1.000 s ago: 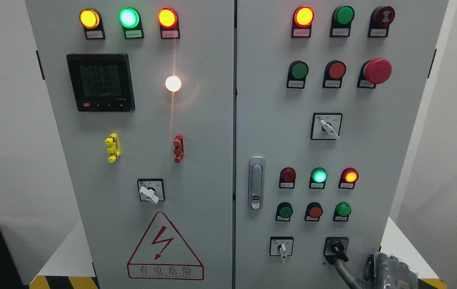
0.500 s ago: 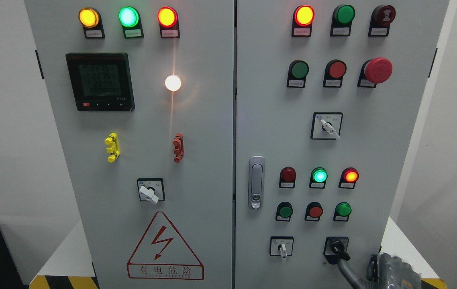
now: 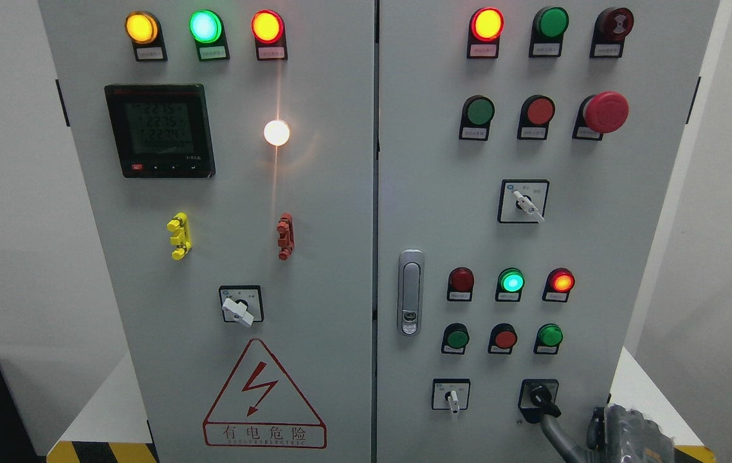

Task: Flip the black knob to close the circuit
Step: 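Release the knob and lower the right hand away from the cabinet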

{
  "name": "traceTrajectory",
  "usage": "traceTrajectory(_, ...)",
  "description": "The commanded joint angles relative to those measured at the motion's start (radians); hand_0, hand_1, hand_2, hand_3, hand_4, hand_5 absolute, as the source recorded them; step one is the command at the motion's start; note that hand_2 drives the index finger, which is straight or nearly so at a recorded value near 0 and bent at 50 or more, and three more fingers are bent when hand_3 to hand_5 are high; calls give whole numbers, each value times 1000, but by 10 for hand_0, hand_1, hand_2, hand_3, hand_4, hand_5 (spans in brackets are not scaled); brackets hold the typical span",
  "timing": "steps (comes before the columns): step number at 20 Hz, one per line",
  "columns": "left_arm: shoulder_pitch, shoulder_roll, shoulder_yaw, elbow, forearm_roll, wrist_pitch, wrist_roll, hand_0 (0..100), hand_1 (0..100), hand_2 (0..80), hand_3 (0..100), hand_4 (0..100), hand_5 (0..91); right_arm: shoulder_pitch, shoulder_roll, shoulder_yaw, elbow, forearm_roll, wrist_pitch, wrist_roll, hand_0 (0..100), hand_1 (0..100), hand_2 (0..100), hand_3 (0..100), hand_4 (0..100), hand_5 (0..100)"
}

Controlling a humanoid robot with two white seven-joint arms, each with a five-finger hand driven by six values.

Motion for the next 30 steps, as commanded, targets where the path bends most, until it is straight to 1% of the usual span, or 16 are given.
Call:
traceTrajectory(1,0,0,0,-1,0,-1,-1,120,556,0,0,0,0,4,6,33,-6,-2,-1,-19,0,75,909,1000,990,1000)
traceTrajectory(3,0,0,0,-1,0,-1,-1,120,556,0,0,0,0,5,6,44,-4,-1,-1,-19,0,76,908,1000,990,1000)
traceTrajectory(8,0,0,0,-1,0,-1,-1,120,556,0,0,0,0,19,10,96,2,7,-1,-22,0,78,908,1000,992,1000)
traceTrajectory(14,0,0,0,-1,0,-1,-1,120,556,0,0,0,0,50,12,144,-4,12,-1,-23,0,80,907,1000,992,1000)
traceTrajectory(16,0,0,0,-1,1,-1,-1,120,556,0,0,0,0,66,24,145,-36,12,-4,-33,0,84,908,1000,991,1000)
traceTrajectory(19,0,0,0,-1,0,-1,-1,120,556,0,0,0,0,86,62,144,-64,12,-4,-56,0,90,907,1000,991,1000)
traceTrajectory(20,0,0,0,1,0,-1,-1,120,556,0,0,0,0,99,69,142,-88,10,-4,-57,0,92,907,1000,991,1000)
traceTrajectory(22,0,0,-1,-1,0,-1,1,120,556,0,0,0,0,120,69,142,-122,7,-5,-57,0,96,907,1000,991,1000)
traceTrajectory(25,0,0,0,1,0,-1,-1,120,556,0,0,0,0,177,82,145,-197,-2,-5,-60,0,99,896,1000,993,1000)
traceTrajectory(27,0,0,-1,1,0,-1,-1,120,556,0,0,0,0,220,82,156,-238,-27,-7,-65,0,102,877,1000,985,1000)
traceTrajectory(28,0,0,-1,-1,0,-1,-1,120,556,0,0,0,0,240,81,165,-265,-68,-7,-72,0,104,845,1000,962,1000)
traceTrajectory(30,0,-2,0,1,1,-1,-1,120,556,0,0,0,0,281,81,193,-317,-175,-9,-109,0,105,799,1000,926,963)
